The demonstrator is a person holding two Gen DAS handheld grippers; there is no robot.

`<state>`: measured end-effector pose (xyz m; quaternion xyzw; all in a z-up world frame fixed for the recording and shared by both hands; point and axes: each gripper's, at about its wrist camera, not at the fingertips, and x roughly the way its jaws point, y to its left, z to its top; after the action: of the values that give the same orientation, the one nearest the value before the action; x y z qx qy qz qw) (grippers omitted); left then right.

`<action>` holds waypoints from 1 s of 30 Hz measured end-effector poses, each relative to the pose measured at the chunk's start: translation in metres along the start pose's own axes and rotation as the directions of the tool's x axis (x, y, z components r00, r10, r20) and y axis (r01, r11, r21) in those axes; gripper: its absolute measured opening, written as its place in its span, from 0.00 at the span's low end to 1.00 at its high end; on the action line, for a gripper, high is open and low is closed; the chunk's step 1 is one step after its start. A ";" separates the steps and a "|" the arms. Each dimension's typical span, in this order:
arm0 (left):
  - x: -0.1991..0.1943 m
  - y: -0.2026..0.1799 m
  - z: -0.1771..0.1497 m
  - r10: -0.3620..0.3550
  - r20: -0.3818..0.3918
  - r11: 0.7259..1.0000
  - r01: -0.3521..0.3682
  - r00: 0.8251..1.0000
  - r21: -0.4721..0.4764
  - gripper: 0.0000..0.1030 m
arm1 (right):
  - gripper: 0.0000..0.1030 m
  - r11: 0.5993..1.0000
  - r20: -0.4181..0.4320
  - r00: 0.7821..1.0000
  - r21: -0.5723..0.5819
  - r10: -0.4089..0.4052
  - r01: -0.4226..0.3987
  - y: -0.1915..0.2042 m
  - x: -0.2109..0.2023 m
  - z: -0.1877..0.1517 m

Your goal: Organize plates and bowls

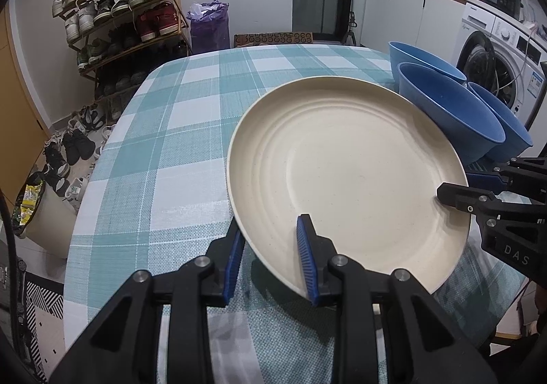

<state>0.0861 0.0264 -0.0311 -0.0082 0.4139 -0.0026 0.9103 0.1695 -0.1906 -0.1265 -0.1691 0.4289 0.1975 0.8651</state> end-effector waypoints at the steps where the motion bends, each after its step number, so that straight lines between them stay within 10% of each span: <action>1: 0.000 -0.001 0.000 0.000 0.000 1.000 0.000 1.000 0.001 0.28 | 0.21 1.000 -0.001 1.000 0.000 0.001 -0.001 0.000 0.000 0.000; 30: 0.005 -0.001 -0.001 0.033 -0.008 0.999 -0.033 0.999 0.030 0.52 | 0.31 0.999 -0.031 0.999 -0.035 -0.006 0.005 -0.002 0.005 0.001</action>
<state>0.0885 0.0253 -0.0352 0.0120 0.4177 0.0061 0.9085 0.1742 -0.1911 -0.1300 -0.1887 0.4385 0.1998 0.8557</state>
